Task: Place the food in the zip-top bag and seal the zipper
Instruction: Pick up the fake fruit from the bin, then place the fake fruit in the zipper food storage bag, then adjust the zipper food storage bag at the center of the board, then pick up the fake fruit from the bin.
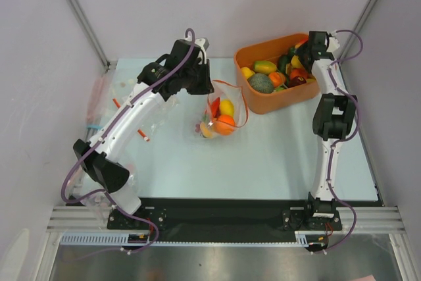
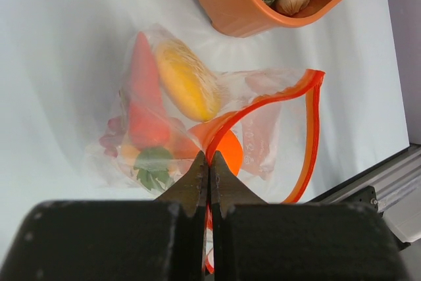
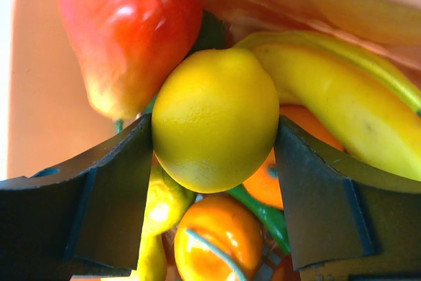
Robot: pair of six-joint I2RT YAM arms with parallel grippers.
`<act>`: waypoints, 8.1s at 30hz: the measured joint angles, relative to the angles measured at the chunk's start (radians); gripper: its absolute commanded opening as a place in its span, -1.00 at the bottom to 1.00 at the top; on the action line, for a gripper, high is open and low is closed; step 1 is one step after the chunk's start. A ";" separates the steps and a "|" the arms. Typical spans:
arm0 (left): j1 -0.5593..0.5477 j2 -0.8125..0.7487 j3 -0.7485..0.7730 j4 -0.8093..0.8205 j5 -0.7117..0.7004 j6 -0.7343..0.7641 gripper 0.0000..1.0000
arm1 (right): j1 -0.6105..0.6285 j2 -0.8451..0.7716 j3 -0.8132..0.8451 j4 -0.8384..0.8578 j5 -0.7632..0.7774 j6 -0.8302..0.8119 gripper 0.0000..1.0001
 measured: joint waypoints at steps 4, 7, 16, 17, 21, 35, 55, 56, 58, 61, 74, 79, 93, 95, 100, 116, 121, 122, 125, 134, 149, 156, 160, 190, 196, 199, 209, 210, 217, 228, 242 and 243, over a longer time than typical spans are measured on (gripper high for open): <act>0.000 0.000 0.002 0.000 0.004 0.006 -0.99 | 0.010 -0.092 -0.093 0.025 -0.026 -0.016 -0.24; 0.000 0.000 0.002 0.000 0.011 0.006 -0.99 | 0.025 -0.214 -0.208 0.048 -0.048 -0.028 -0.25; 0.000 0.001 0.002 0.002 0.065 -0.005 -0.99 | 0.095 -0.644 -0.562 0.155 -0.151 -0.057 -0.43; 0.000 0.002 0.003 0.003 0.074 -0.009 -0.99 | 0.113 -0.691 -0.603 0.159 -0.163 -0.064 -0.43; 0.000 0.006 0.008 0.007 0.094 -0.033 -0.99 | 0.197 -0.842 -0.711 0.163 -0.195 -0.089 -0.44; 0.000 0.041 0.050 0.009 0.113 -0.132 -0.99 | 0.425 -1.211 -0.916 0.159 -0.361 -0.141 -0.44; 0.001 0.055 0.121 0.026 0.190 -0.154 -1.00 | 0.628 -1.159 -1.038 0.178 -0.300 -0.158 0.94; 0.001 0.055 0.121 0.026 0.191 -0.154 -0.99 | 0.628 -1.156 -1.038 0.178 -0.296 -0.159 0.96; 0.001 0.055 0.119 0.026 0.192 -0.154 -0.99 | 0.628 -1.157 -1.038 0.178 -0.289 -0.161 0.94; 0.001 0.054 0.119 0.025 0.191 -0.154 -0.99 | 0.628 -1.158 -1.038 0.175 -0.277 -0.164 0.80; 0.001 0.050 0.099 0.018 0.190 -0.154 -1.00 | 0.628 -1.221 -0.900 -0.005 -0.274 -0.256 0.89; 0.001 0.050 0.098 0.019 0.190 -0.153 -0.99 | 0.627 -1.242 -0.886 -0.111 -0.257 -0.282 1.00; 0.001 0.034 0.072 0.021 0.182 -0.153 -0.99 | 0.568 -1.334 -1.002 -0.209 -0.188 -0.226 0.42; 0.001 0.030 0.068 0.021 0.182 -0.153 -0.99 | 0.568 -1.302 -1.002 -0.227 -0.189 -0.214 0.33; 0.001 0.023 0.065 0.021 0.182 -0.152 -0.99 | 0.568 -1.263 -1.002 -0.235 -0.192 -0.180 -0.05; 0.001 0.008 -0.002 0.029 0.183 -0.144 -0.99 | 0.567 -1.179 -0.962 -0.227 -0.214 -0.176 -1.00; 0.001 0.008 -0.008 0.028 0.183 -0.138 -0.99 | 0.567 -1.143 -0.903 -0.214 -0.222 -0.191 -1.00; 0.001 0.008 -0.008 0.028 0.183 -0.136 -0.99 | 0.567 -1.126 -0.880 -0.211 -0.230 -0.194 -1.00; 0.001 0.010 -0.005 0.025 0.185 -0.133 -1.00 | 0.567 -1.069 -0.811 -0.193 -0.253 -0.206 -1.00; 0.001 0.046 0.061 0.019 0.184 -0.127 -0.99 | 0.562 -0.939 -0.658 -0.162 -0.290 -0.266 -1.00; 0.011 0.093 -0.060 0.052 0.166 -0.101 -1.00 | 0.562 -0.932 -0.658 -0.088 -0.371 -0.322 -1.00; 0.011 0.065 -0.050 0.056 0.157 -0.100 -0.99 | 0.505 -0.933 -0.749 -0.079 -0.396 -0.299 -1.00; 0.011 0.064 -0.050 0.057 0.157 -0.098 -0.99 | 0.479 -0.932 -0.780 -0.100 -0.401 -0.283 -0.62; 0.036 0.063 -0.052 0.078 0.161 -0.083 -0.99 | 0.146 -0.778 -0.495 -0.176 -0.393 -0.287 0.43; 0.036 0.063 -0.052 0.072 0.148 -0.065 -0.99 | 0.084 -0.639 -0.418 -0.179 -0.311 -0.240 0.46; 0.036 0.063 -0.052 0.073 0.146 -0.062 -0.99 | 0.052 -0.529 -0.322 -0.186 -0.272 -0.218 0.68; 0.036 0.061 -0.054 0.074 0.133 -0.039 -1.00 | 0.003 -0.217 0.007 -0.237 -0.135 -0.177 1.00; 0.036 0.058 -0.058 0.075 0.134 -0.039 -0.99 | 0.001 -0.200 0.012 -0.236 -0.123 -0.173 0.99; 0.036 0.034 -0.087 0.077 0.132 -0.038 -0.99 | 0.000 -0.091 0.053 -0.227 -0.055 -0.144 0.99; 0.036 -0.002 -0.134 0.077 0.132 -0.039 -0.99 | 0.000 0.007 0.060 -0.083 0.016 -0.128 0.79; 0.036 -0.054 -0.163 0.042 0.129 -0.040 -0.99 | 0.008 -0.006 -0.030 0.123 0.032 -0.214 -0.23; 0.036 -0.054 -0.163 0.042 0.128 -0.040 -0.99 | 0.011 -0.035 -0.074 0.136 0.026 -0.229 -0.25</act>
